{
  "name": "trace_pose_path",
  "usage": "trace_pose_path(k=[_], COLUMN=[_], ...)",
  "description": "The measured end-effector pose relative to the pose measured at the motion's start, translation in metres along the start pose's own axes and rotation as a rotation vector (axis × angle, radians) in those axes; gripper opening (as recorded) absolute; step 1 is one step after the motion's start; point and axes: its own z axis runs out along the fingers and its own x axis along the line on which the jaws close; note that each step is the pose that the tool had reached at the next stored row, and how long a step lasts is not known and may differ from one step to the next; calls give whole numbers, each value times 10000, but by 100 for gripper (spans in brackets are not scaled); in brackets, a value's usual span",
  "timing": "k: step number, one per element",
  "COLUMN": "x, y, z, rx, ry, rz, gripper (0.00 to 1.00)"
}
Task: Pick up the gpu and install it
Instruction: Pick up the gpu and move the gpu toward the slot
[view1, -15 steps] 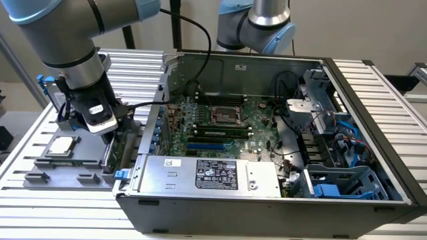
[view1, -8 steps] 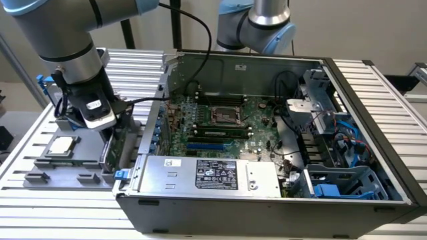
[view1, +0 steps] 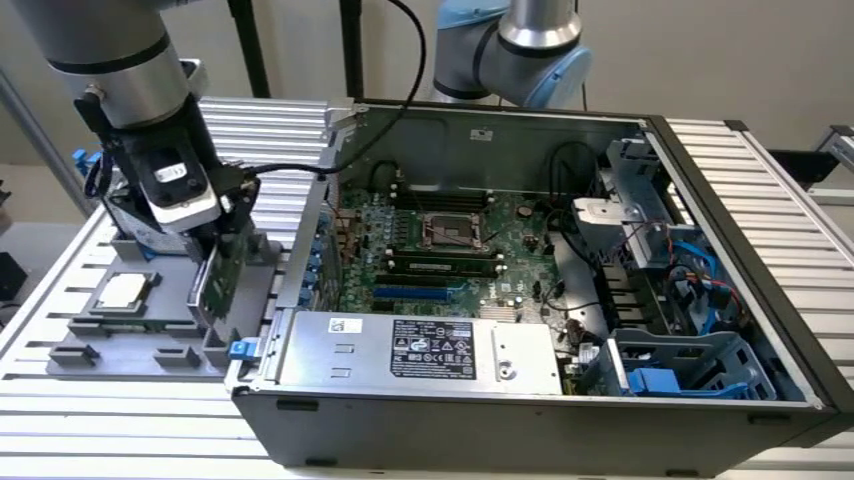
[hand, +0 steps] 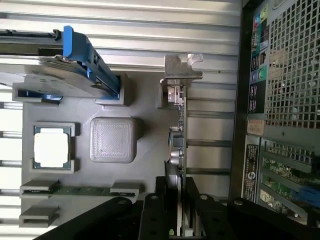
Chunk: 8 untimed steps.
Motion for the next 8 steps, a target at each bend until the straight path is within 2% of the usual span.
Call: trace_pose_path(k=[8], x=[-39], y=[-21], z=[-364], rx=[1], ry=[7], rz=[1], gripper=[0])
